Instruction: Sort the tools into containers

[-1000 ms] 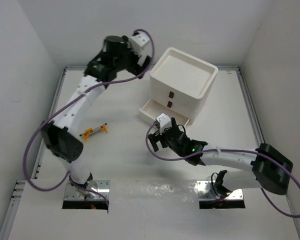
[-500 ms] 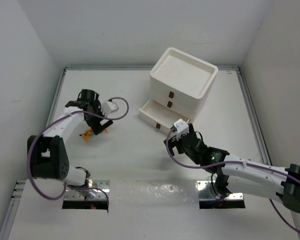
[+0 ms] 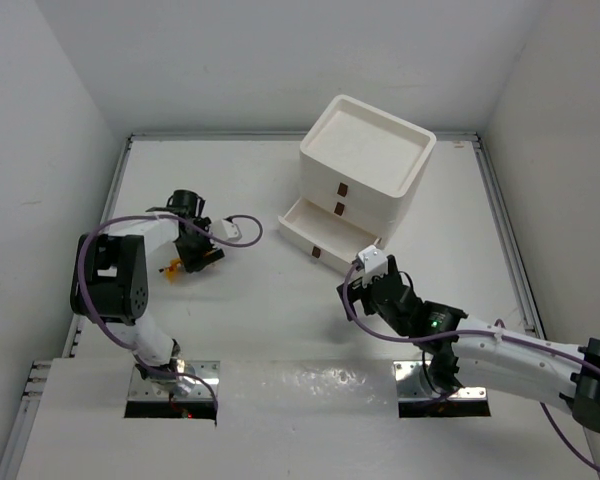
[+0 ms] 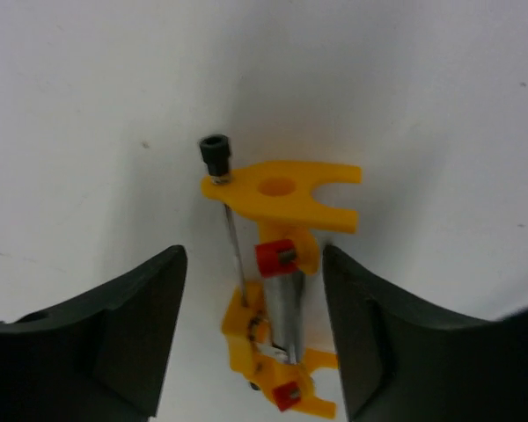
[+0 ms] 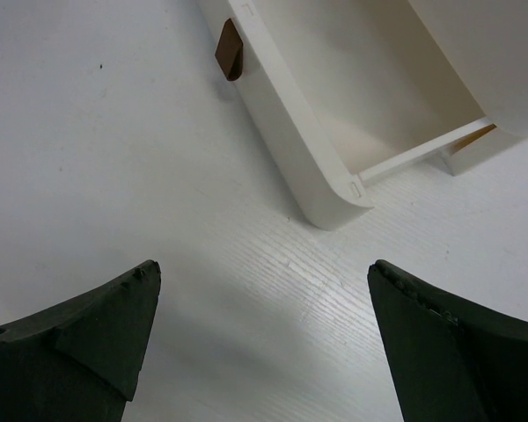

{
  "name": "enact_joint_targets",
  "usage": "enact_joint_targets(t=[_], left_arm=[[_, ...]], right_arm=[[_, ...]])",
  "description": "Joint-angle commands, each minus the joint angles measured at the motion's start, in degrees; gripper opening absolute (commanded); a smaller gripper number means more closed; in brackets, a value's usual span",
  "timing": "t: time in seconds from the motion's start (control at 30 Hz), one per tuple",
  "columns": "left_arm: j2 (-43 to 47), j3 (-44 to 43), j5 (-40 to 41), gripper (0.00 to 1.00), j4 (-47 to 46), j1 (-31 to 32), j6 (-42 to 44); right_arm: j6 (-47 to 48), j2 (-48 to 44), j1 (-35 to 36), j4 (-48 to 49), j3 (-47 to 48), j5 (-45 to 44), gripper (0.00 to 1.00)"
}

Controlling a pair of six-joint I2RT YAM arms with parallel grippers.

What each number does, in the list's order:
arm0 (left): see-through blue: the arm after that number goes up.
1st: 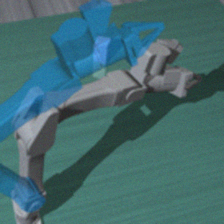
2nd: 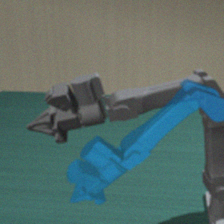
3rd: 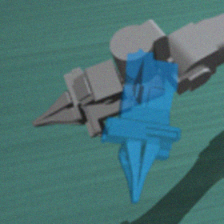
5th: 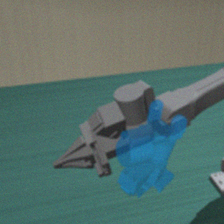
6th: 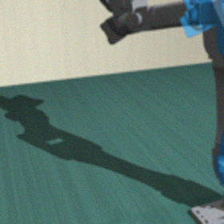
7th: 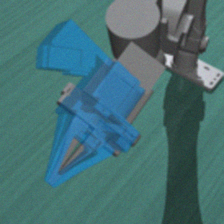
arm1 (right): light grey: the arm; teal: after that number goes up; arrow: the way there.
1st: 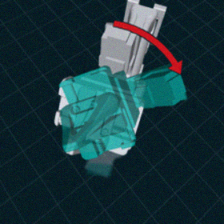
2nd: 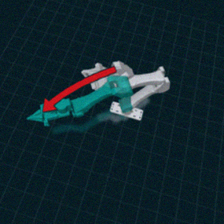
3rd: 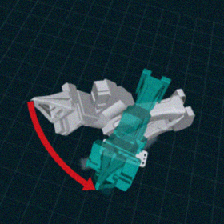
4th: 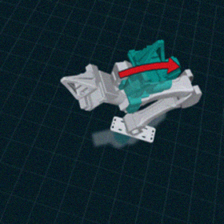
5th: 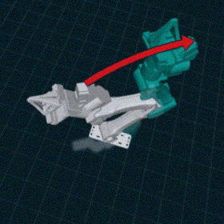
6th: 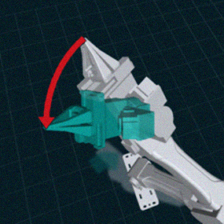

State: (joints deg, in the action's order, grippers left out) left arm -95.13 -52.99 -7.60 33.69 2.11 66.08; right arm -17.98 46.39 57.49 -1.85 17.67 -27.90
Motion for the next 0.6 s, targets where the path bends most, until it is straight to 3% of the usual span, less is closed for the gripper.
enact_joint_targets(t=[0.0,0.07,0.2,0.27,0.5,0.57], left_arm=[[-1.90,-0.09,-0.05,0.58,-5.13,-0.70,1.77],[-1.99,-0.88,-1.45,0.49,-3.38,-0.70,1.68],[-0.41,-1.59,-5.06,0.14,-0.74,-0.70,1.42],[0.91,-1.94,-5.85,0.03,1.11,-0.62,1.07],[10.04,-7.46,-12.17,0.00,5.06,0.26,-3.41],[13.63,-11.14,-13.15,0.00,5.24,4.45,-7.44]], right_arm=[[-0.74,-0.51,-0.10,0.53,0.78,-1.19,0.99],[-0.83,-0.34,-0.10,0.00,1.22,-1.19,0.99],[-1.27,-0.60,-0.10,-0.61,1.23,-2.07,0.99],[-1.62,-0.95,-0.10,-0.44,0.88,-2.16,0.99],[-2.59,-1.65,-0.10,-4.99,2.89,-7.59,0.99],[-3.81,-2.44,-0.10,-6.93,3.42,-11.54,0.99]])
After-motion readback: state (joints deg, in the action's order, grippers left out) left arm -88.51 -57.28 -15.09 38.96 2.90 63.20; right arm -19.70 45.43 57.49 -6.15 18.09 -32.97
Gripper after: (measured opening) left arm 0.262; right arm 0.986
